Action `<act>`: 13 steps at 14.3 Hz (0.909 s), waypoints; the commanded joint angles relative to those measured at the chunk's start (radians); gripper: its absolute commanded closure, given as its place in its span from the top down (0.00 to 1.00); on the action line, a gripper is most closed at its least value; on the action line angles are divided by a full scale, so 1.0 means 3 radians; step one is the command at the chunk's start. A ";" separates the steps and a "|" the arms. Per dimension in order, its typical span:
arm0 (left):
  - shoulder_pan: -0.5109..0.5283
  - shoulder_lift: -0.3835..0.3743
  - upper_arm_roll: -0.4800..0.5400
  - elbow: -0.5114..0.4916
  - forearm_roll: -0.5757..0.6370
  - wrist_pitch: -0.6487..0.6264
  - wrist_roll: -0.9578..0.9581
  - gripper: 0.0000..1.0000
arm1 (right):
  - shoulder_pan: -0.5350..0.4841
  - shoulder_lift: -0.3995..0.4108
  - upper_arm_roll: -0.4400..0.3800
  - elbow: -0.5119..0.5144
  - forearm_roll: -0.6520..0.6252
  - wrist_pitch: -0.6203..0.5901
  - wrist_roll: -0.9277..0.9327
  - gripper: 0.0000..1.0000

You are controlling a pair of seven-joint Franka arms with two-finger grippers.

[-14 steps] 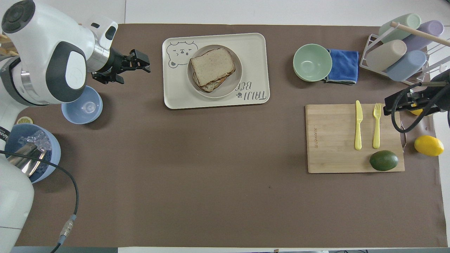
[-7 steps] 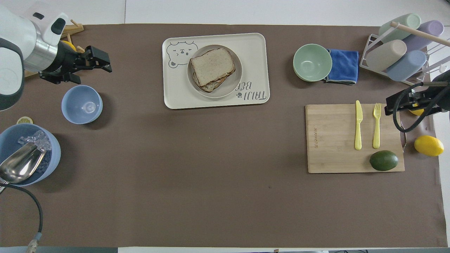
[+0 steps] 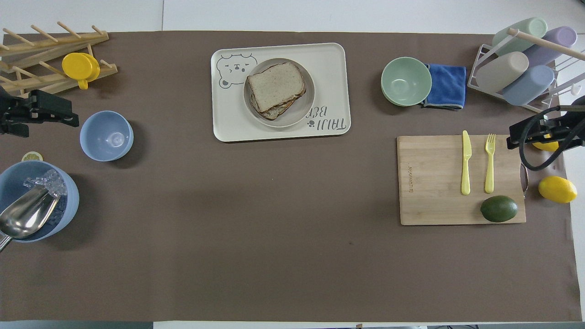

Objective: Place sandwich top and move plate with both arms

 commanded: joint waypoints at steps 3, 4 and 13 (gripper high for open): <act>0.0264 -0.0308 -0.0363 -0.0530 0.0107 -0.0057 0.0276 1.00 | -0.0018 -0.0044 -0.0006 -0.0054 0.0067 0.0046 -0.0057 1.00; 0.0280 -0.0313 -0.0404 -0.0591 0.0107 0.0035 0.0322 1.00 | -0.0018 -0.0044 -0.0001 -0.0054 0.0067 0.0041 -0.0057 1.00; 0.0270 -0.0099 -0.0394 -0.0097 0.0230 -0.0183 0.0322 1.00 | 0.0002 -0.0070 -0.0001 -0.0084 0.0062 0.0046 -0.0052 1.00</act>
